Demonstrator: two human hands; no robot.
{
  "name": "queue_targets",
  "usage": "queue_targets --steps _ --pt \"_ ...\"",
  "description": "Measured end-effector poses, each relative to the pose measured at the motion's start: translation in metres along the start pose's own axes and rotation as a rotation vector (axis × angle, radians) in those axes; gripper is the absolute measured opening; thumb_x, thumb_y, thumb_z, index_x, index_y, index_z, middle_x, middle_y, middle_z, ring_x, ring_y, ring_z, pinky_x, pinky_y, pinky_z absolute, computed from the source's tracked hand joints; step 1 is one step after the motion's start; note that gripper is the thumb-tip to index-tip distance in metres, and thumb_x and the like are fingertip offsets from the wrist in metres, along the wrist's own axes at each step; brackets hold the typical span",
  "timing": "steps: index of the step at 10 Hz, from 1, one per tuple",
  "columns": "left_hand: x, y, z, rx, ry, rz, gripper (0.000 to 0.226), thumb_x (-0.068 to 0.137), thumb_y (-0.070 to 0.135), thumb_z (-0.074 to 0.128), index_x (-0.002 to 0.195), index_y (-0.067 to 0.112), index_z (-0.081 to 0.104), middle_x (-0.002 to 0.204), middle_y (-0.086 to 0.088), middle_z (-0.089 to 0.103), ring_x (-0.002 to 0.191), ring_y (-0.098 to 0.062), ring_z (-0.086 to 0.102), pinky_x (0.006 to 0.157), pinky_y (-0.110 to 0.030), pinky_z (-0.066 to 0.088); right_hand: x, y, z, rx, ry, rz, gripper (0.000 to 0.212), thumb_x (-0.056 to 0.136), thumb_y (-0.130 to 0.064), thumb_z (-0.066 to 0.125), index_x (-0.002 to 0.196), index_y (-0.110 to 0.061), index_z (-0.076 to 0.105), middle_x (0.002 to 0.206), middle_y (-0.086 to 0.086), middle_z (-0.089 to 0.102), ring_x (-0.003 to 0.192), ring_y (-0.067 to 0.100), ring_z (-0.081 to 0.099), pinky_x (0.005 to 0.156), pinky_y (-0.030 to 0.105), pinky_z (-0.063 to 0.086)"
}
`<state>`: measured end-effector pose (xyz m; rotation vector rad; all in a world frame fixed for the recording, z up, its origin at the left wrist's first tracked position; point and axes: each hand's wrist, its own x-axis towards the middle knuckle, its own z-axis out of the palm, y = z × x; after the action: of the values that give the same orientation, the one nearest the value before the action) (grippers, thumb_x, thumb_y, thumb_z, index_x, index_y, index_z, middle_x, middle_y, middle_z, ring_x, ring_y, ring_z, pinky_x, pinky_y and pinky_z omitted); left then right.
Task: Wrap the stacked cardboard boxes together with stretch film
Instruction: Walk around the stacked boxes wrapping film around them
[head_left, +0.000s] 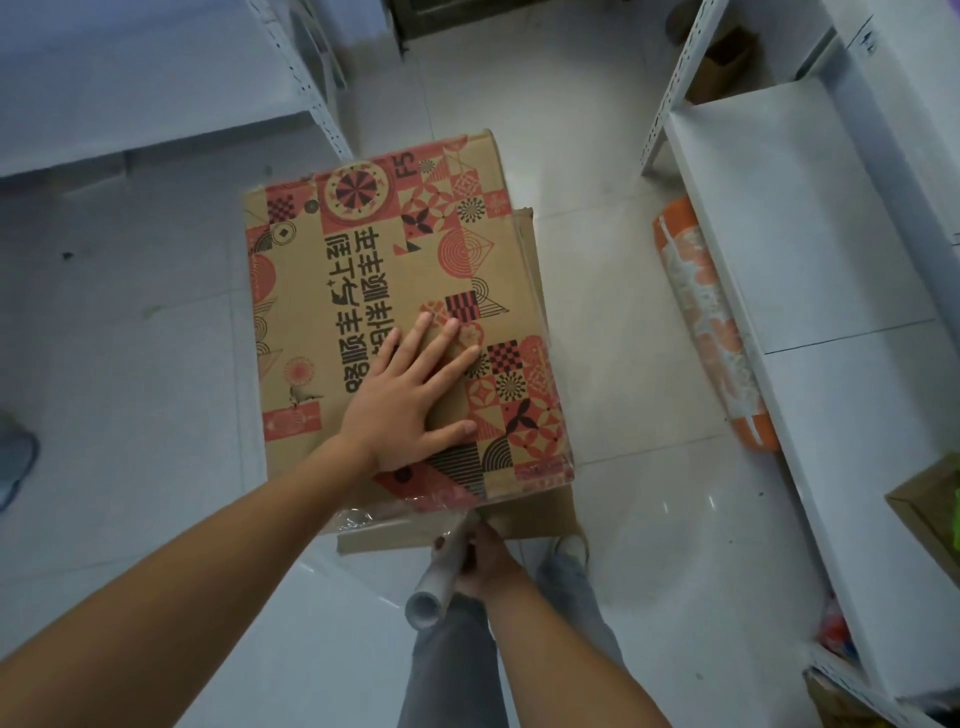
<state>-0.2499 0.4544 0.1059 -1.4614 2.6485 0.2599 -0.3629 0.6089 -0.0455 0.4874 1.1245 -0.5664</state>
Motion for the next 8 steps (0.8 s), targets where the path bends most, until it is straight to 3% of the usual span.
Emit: queue_targets --steps 2,4,5,6,7,8 --pt "0.0 -0.003 0.003 -0.006 0.015 -0.001 0.079 0.085 0.073 0.026 0.15 0.03 0.017 0.158 -0.003 0.01 0.147 -0.028 0.001 0.117 -0.051 0.007 -0.005 -0.014 0.007 -0.149 0.011 0.14 0.012 0.093 -0.006 0.054 0.081 -0.004 0.054 0.074 0.01 0.057 0.068 0.018 0.056 0.063 0.028 0.049" --pt "0.0 -0.003 0.004 -0.008 0.033 -0.005 0.079 0.085 0.073 0.027 0.15 0.029 0.019 0.158 -0.005 0.013 0.146 -0.029 0.003 0.117 -0.051 0.007 -0.009 -0.033 0.004 -0.248 0.013 0.143 0.011 0.093 -0.013 0.057 0.093 -0.002 0.056 0.091 0.017 0.061 0.084 0.027 0.058 0.078 0.042 0.052" --pt "-0.001 -0.004 0.004 -0.012 0.042 -0.005 0.079 0.085 0.073 0.025 0.149 0.028 0.02 0.158 -0.006 0.014 0.146 -0.029 0.004 0.116 -0.051 0.008 -0.009 -0.038 -0.002 -0.359 -0.01 0.11 0.018 0.096 -0.02 0.053 0.105 -0.005 0.055 0.1 0.014 0.06 0.096 0.025 0.058 0.095 0.043 0.049" --pt "-0.001 -0.004 0.005 -0.011 0.055 0.001 0.078 0.085 0.073 0.025 0.149 0.028 0.019 0.158 -0.004 0.014 0.146 -0.029 0.004 0.116 -0.05 0.008 -0.008 -0.043 -0.01 -0.245 -0.044 0.023 0.018 0.1 -0.008 0.036 0.105 -0.003 0.053 0.093 0.011 0.06 0.084 0.021 0.061 0.075 0.032 0.055" --pt "-0.002 -0.004 0.007 -0.011 0.054 -0.002 0.078 0.085 0.073 0.026 0.149 0.029 0.017 0.158 -0.004 0.013 0.146 -0.03 0.003 0.117 -0.05 0.008 -0.013 -0.041 -0.012 -0.117 -0.039 0.019 0.022 0.099 -0.015 0.036 0.094 -0.003 0.054 0.082 0.014 0.063 0.08 0.026 0.059 0.069 0.036 0.053" --pt "-0.002 -0.005 0.008 -0.008 0.058 -0.005 0.078 0.085 0.073 0.027 0.15 0.03 0.015 0.158 -0.003 0.011 0.146 -0.029 0.002 0.117 -0.049 0.006 -0.011 -0.035 -0.011 -0.233 0.014 0.031 0.018 0.098 -0.017 0.04 0.091 -0.008 0.055 0.091 0.01 0.058 0.079 0.022 0.059 0.073 0.035 0.052"
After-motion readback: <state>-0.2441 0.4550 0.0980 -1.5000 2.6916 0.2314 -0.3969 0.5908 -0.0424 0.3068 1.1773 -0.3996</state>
